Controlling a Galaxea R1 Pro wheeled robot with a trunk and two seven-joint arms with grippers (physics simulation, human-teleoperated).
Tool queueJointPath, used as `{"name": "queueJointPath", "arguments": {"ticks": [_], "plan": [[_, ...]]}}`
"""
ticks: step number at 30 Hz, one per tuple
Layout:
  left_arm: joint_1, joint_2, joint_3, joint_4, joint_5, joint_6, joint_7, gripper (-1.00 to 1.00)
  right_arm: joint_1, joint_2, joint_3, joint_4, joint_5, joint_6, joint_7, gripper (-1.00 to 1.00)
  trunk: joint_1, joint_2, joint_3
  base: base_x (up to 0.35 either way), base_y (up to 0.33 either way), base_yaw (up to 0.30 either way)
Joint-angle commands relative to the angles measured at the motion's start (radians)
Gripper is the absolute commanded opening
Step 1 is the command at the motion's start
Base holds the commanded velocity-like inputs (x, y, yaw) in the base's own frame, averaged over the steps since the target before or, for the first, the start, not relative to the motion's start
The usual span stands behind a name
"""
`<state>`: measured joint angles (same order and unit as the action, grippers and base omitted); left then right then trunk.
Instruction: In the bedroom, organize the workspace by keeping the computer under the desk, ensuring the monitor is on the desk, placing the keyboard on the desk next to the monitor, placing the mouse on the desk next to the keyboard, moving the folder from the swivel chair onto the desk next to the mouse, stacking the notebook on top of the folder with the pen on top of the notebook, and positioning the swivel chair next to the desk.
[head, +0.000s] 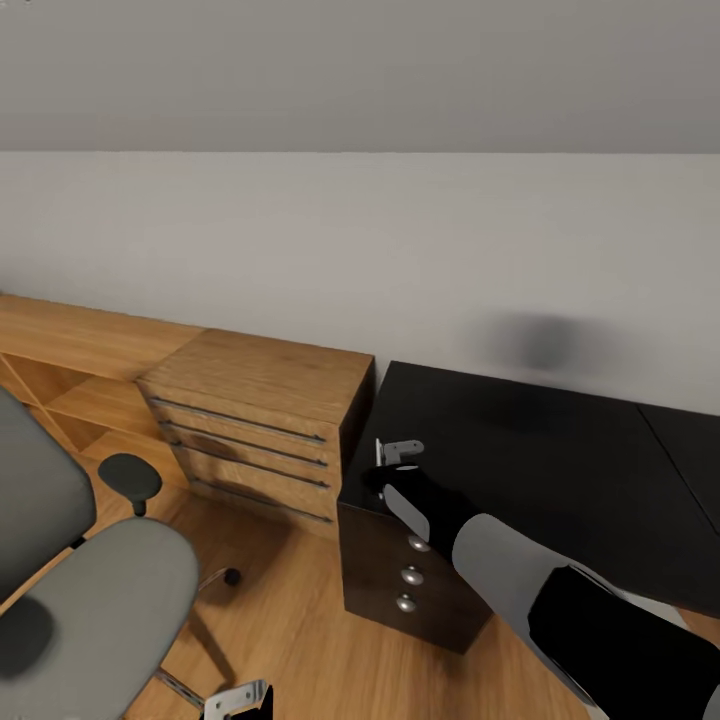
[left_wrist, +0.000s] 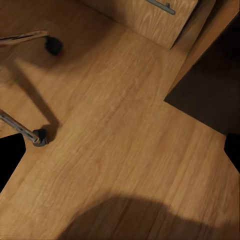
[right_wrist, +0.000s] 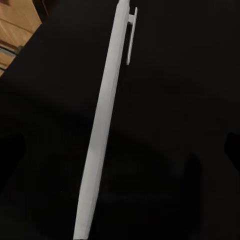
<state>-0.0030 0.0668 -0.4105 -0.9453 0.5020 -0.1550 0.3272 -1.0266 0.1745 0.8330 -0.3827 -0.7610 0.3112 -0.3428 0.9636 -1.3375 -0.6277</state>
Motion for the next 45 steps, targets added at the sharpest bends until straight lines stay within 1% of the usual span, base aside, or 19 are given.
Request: {"name": "queueJointPath", "arguments": {"ticks": [1, 9, 13, 19, 22, 23, 30, 41, 45], "plan": [[0.0, 0.001, -0.005, -0.001, 0.01, -0.006, 0.006, 1.0, -0.001, 0.0, 0.007, -0.001, -0.006, 0.003, -0.007, 1.0, 0.0, -0.001, -0.001, 0.0, 0.0, 0.127], [0.0, 0.001, -0.006, -0.001, 0.01, -0.006, 0.006, 1.0, -0.001, 0.0, 0.007, 0.001, -0.004, 0.002, -0.012, 1.0, 0.0, -0.001, -0.001, 0.0, 0.0, 0.029], [0.0, 0.001, -0.007, -0.001, 0.009, -0.006, 0.006, 1.0, -0.001, 0.0, 0.011, 0.0, 0.001, 0.001, -0.047, 1.0, 0.0, -0.001, -0.001, 0.0, 0.0, 0.001], [0.0, 0.001, -0.007, -0.002, 0.01, -0.006, 0.006, 1.0, -0.001, 0.0, 0.046, -0.001, 0.003, 0.001, -0.075, 1.0, 0.0, -0.001, -0.001, 0.0, 0.0, 0.0], [0.0, 0.001, -0.007, -0.002, 0.01, -0.006, 0.006, 1.0, -0.001, 0.0, 0.059, -0.001, 0.003, 0.0, -0.109, 1.0, 0.0, -0.001, -0.001, 0.0, 0.0, 0.0], [0.0, 0.001, -0.007, -0.003, 0.01, -0.005, 0.006, 1.0, -0.001, 0.0, 0.085, -0.001, 0.003, 0.0, -0.143, 1.0, 0.0, -0.001, -0.001, 0.0, 0.0, 0.0], [0.0, 0.001, -0.007, -0.003, 0.01, -0.005, 0.006, 1.0, -0.001, 0.0, 0.099, -0.003, 0.003, -0.001, -0.153, 1.0, 0.0, -0.001, -0.001, 0.0, 0.0, 0.0], [0.0, 0.001, -0.007, -0.002, 0.01, -0.005, 0.006, 1.0, -0.001, 0.0, 0.1, -0.011, 0.003, 0.0, -0.153, 1.0, 0.0, -0.001, -0.001, 0.0, 0.0, 0.0], [0.0, 0.001, -0.007, -0.003, 0.01, -0.004, 0.006, 1.0, -0.001, 0.0, 0.1, -0.031, 0.002, 0.0, -0.152, 1.0, 0.0, -0.001, -0.001, 0.0, 0.0, 0.002]]}}
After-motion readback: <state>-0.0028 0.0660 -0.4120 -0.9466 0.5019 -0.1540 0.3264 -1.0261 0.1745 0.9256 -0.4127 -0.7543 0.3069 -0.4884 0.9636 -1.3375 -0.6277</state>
